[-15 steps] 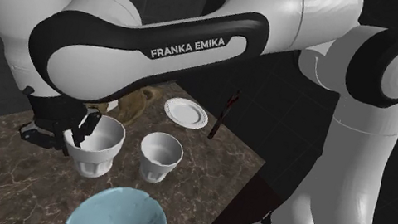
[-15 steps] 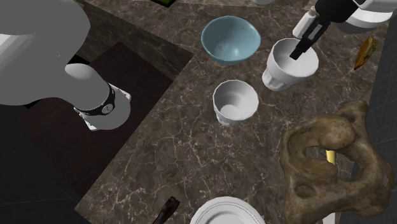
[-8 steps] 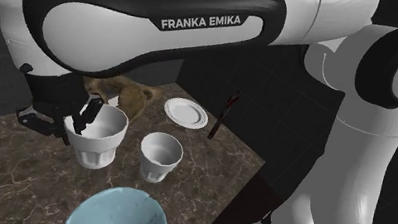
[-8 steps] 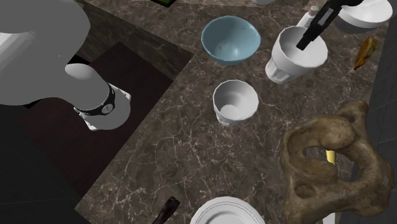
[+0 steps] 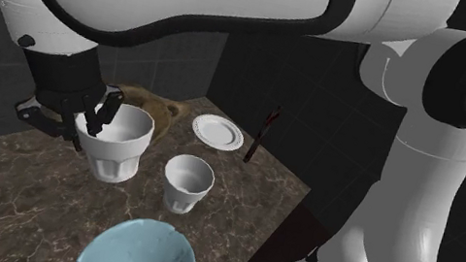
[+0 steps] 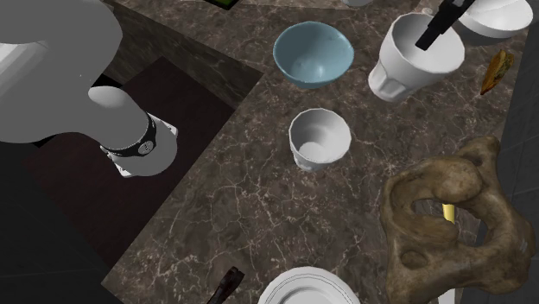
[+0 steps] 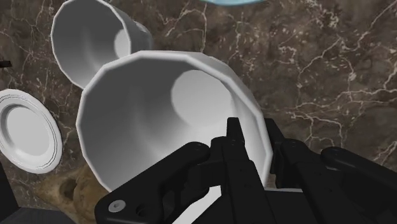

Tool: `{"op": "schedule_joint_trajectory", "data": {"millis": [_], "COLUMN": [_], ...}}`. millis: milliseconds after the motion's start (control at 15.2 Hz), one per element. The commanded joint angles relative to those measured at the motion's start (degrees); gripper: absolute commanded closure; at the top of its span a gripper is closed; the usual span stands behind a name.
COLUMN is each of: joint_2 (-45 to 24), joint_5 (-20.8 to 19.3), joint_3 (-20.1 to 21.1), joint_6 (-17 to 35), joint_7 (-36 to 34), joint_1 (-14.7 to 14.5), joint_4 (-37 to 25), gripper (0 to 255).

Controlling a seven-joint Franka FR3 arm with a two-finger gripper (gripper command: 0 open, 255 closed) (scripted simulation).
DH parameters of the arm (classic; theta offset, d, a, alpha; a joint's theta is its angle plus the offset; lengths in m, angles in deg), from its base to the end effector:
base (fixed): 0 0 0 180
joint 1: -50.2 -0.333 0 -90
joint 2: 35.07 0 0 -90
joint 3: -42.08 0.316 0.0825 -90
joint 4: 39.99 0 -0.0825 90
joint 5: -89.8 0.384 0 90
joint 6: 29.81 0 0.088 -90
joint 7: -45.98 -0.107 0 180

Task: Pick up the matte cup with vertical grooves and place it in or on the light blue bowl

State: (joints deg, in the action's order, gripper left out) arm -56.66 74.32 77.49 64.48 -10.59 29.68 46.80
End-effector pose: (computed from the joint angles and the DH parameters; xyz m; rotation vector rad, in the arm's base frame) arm 0.4193 0.4816 0.4645 2.9676 0.0274 -0.0828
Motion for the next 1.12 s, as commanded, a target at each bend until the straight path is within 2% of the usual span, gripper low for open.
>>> {"op": "schedule_joint_trajectory", "data": {"millis": [0,264,660,1056], "joint_2": [0.2,0.3,9.4,17.0], "joint_5": [0.1,0.2,5.6,10.9], "joint_3": [0.1,0.2,3.2,6.0], "joint_6": [-1.3,-3.9,-2.0,-1.5], "joint_7": [0.2,0.5,-3.4,-7.2], "joint_1": [-0.1,-0.4,-0.5,-2.1], "joint_4": [-1.1,-3.7,6.2,12.9], "gripper": [255,255,255,255]}}
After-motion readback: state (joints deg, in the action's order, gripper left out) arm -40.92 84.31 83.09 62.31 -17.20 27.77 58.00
